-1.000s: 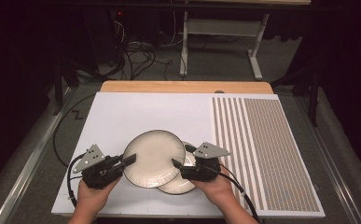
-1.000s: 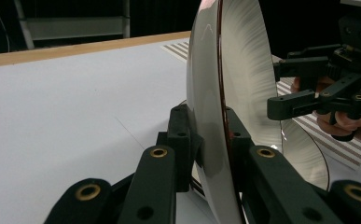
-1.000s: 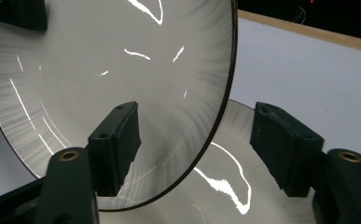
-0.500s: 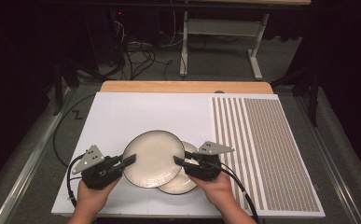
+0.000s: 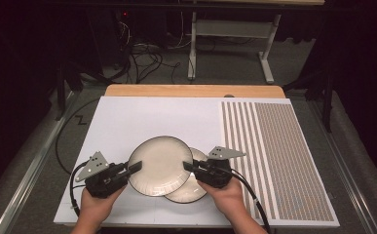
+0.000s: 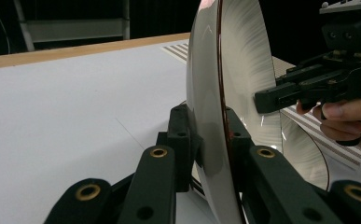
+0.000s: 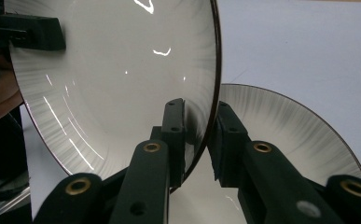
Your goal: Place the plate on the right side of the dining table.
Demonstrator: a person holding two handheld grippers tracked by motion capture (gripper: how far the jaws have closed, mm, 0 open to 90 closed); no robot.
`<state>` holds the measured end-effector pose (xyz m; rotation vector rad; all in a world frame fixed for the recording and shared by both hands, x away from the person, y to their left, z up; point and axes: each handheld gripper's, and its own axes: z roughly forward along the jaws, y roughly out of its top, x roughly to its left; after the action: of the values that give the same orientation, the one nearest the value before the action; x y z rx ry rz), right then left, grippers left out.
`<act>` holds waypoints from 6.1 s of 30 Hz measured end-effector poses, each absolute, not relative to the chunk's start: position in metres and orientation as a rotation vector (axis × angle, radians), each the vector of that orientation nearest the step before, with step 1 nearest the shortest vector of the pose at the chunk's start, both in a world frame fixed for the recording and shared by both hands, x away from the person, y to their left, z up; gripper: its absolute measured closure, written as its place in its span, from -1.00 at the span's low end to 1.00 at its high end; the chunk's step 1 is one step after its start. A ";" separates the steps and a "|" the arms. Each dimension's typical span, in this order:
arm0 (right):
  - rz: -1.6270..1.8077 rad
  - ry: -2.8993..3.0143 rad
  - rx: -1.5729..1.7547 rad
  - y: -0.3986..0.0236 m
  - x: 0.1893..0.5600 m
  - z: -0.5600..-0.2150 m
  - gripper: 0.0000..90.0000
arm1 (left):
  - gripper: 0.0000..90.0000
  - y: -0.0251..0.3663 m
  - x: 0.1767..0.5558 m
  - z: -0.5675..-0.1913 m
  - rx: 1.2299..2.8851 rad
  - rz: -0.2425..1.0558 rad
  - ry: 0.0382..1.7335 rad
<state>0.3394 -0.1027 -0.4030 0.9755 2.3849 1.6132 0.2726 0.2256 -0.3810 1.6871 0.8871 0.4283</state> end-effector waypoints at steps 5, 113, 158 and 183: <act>1.643 2.401 1.013 -0.105 0.342 -0.402 0.83 | 0.76 0.227 0.274 -0.381 1.672 0.396 0.903; 1.371 1.901 1.504 -0.378 0.351 -0.394 0.93 | 0.66 -0.075 0.427 -0.385 2.006 0.060 0.875; 1.196 1.882 1.584 -0.366 0.377 -0.403 0.85 | -0.46 0.090 0.349 -0.370 1.823 0.421 0.871; 1.042 1.855 1.709 -0.368 0.391 -0.421 0.77 | -1.00 0.220 0.284 -0.396 1.688 0.642 0.950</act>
<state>0.3914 -0.3682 -0.4213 1.7093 1.8551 1.0421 0.2845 0.2199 -0.3961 1.6876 0.9497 0.6420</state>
